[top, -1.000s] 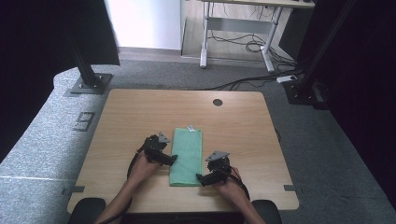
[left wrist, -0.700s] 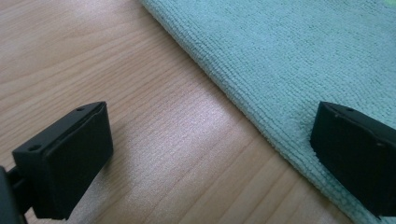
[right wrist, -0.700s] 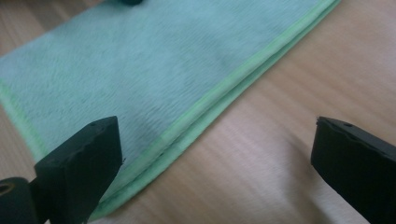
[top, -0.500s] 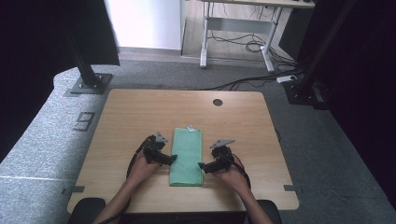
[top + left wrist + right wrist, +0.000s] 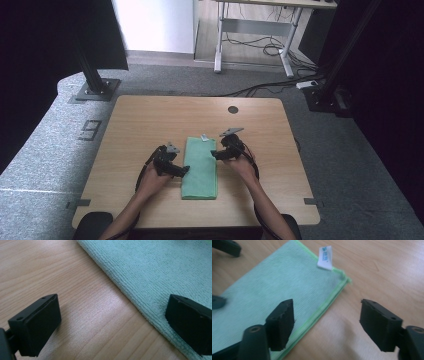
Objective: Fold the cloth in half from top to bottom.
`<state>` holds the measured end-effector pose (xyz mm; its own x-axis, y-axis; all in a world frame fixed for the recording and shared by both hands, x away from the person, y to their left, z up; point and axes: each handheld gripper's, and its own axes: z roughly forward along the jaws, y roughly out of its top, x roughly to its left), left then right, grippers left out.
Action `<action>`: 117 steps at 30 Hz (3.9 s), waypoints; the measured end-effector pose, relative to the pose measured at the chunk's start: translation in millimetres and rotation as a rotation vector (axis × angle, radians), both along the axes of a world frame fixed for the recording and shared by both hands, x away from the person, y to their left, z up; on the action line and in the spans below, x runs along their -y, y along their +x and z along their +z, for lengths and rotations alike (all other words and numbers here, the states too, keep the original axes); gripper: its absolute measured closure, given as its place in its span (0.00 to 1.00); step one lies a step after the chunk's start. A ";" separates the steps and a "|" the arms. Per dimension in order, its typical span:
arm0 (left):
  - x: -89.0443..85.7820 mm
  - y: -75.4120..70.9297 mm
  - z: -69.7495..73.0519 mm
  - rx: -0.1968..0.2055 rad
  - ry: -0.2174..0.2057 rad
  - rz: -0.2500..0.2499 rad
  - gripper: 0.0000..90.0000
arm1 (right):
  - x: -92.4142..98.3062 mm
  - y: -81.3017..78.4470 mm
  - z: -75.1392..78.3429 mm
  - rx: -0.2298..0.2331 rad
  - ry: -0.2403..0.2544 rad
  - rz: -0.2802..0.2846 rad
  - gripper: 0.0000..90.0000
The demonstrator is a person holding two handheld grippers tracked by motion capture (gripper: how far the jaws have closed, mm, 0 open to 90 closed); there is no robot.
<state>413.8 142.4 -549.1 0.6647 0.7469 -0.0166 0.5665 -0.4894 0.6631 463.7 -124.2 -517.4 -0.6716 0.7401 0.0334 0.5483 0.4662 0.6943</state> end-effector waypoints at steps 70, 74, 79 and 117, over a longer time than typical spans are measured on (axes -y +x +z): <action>3.0 4.5 -0.1 -0.003 -0.003 0.050 0.00 | -15.8 -41.2 70.2 0.133 0.124 0.233 0.96; 3.2 4.4 -0.2 -0.001 -0.004 0.052 0.00 | -11.9 -54.5 71.6 0.137 0.125 0.246 0.96; 3.0 4.5 -0.2 -0.002 -0.003 0.050 0.00 | -4.5 -71.3 65.4 0.131 0.128 0.257 0.96; -5.1 -8.5 2.5 -0.023 0.013 0.001 0.01 | 0.4 -126.0 -17.3 -0.030 0.066 0.248 0.95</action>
<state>405.3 147.5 -546.5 0.6634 0.7479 -0.0220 0.5821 -0.4974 0.6433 337.7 -124.6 -534.7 -0.8305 0.5481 0.0988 0.4433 0.5432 0.7130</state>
